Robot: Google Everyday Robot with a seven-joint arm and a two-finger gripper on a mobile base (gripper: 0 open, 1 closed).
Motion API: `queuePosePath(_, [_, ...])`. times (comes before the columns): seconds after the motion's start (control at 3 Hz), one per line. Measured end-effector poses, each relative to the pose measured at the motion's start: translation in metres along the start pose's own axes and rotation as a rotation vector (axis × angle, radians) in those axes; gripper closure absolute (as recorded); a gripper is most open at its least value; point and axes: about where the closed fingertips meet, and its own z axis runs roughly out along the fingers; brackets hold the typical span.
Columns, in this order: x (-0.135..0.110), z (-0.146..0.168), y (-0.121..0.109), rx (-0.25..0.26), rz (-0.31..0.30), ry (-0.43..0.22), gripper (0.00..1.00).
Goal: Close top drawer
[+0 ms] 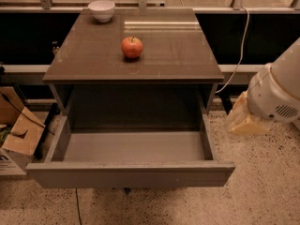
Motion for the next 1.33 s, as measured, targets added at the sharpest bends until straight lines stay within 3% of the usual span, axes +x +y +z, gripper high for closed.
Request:
queuePosePath(0.33, [0.011,0.047,0.024,-0.039,0.039,-0.040,1.00])
queuePosePath(1.0, [0.012,0.059,0.028,-0.045,0.033,-0.020,1.00])
queuePosePath(1.33, [0.016,0.087,0.037,-0.049,0.054,-0.028,1.00])
